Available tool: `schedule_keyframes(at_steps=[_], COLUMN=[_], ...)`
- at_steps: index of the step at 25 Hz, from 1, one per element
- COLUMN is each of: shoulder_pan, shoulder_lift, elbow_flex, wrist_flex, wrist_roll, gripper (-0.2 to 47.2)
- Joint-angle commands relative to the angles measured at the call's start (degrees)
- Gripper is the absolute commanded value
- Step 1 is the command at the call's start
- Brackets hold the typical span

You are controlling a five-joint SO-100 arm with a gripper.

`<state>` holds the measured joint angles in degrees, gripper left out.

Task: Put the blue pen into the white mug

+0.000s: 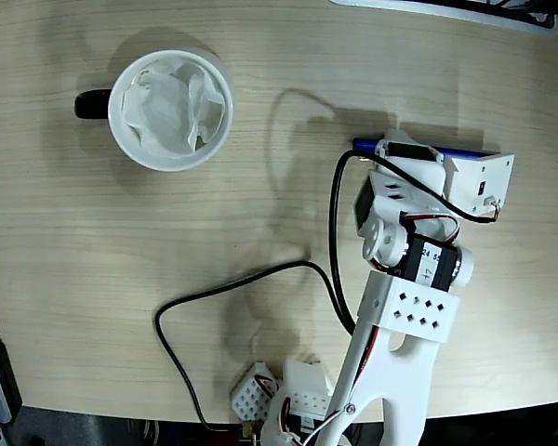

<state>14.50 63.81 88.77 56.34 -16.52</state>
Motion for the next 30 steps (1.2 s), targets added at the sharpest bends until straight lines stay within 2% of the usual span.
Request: schedule_keyframes(at_steps=[1, 9, 18, 30], shoulder_pan=[0.18, -0.88, -6.06, -21.36], shoulder_lift=[1.67, 12.39, 25.75, 38.06], elbow_flex=[-1.05, -0.7, -0.7, -0.7], wrist_flex=[-0.09, 0.18, -0.09, -2.9], wrist_roll=[-0.62, 0.7, 9.58, 28.92], gripper=[0.1, 0.1, 0.1, 0.0])
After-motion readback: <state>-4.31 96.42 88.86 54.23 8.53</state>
